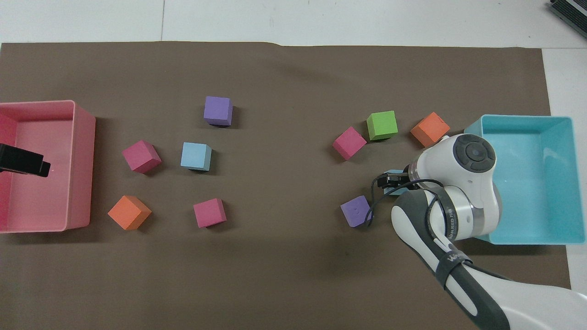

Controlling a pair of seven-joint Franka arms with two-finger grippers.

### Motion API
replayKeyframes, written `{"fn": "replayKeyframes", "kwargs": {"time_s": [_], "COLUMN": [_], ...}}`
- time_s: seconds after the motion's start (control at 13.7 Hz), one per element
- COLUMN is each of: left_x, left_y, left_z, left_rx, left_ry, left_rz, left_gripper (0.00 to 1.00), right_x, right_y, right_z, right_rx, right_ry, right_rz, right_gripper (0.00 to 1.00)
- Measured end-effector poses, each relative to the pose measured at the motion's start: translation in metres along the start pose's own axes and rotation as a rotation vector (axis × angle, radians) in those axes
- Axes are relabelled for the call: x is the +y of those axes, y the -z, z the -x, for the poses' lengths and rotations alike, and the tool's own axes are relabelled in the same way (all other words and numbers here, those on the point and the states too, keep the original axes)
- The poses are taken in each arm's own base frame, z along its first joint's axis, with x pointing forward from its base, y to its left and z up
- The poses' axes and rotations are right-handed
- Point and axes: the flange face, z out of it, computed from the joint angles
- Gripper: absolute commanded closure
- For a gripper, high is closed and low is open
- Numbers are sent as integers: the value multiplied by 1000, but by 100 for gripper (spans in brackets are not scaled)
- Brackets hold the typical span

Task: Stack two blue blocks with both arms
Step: 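Reach the right gripper down to the light-blue cube and grasp it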

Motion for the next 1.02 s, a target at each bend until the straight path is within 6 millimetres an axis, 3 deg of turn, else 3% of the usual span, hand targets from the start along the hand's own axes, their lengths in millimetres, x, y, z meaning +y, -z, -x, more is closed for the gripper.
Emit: {"fn": "replayKeyframes", "kwargs": {"time_s": [0.22,0.36,0.51,0.58,1.02], "left_x": [0,0,0,0,0], "left_y": [0,0,0,0,0], "left_z": [0,0,0,0,0], "left_rx": [0,0,0,0,0], "left_ry": [0,0,0,0,0], "left_rz": [0,0,0,0,0], "left_gripper": [0,0,0,0,0], "right_x": [0,0,0,0,-2], "right_y": [-1,-1,-1,-1,12], "right_z": [0,0,0,0,-6], "right_rx": [-1,-2,-2,-2,3], "right_ry": [0,0,0,0,1], "right_rz": [0,0,0,0,-2], "right_gripper": [1,50,86,100,100]}}
